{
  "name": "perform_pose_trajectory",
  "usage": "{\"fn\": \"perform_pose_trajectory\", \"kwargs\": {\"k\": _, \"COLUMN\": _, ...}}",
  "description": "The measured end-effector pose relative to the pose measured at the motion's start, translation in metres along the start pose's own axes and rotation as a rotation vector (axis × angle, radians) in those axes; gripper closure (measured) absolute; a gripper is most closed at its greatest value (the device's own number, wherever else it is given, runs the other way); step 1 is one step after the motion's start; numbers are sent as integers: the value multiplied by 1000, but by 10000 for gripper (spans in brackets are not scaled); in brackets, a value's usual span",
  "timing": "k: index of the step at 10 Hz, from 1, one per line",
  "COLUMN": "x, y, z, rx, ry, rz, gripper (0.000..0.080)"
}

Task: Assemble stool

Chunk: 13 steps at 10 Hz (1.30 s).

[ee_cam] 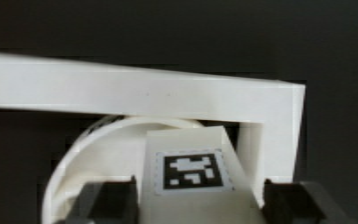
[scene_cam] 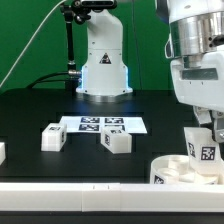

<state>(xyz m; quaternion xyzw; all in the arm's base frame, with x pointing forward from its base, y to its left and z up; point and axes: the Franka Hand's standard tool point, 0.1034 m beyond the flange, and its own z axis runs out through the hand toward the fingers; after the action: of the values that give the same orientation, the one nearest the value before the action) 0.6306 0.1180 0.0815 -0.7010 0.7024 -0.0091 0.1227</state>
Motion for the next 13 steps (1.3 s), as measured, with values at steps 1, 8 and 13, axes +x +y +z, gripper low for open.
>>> {"fn": "perform_pose_trajectory", "kwargs": {"k": 1, "x": 0, "y": 0, "z": 0, "rx": 6, "ry": -12, "rz": 98, "gripper": 459}}
{"fn": "perform_pose_trajectory", "kwargs": {"k": 8, "x": -2, "y": 0, "z": 2, "rx": 20, "ry": -63, "rz": 592, "gripper": 426}}
{"fn": "perform_pose_trajectory", "kwargs": {"k": 13, "x": -8, "y": -5, "z": -11, "rx": 36, "ry": -80, "rz": 534, "gripper": 157}}
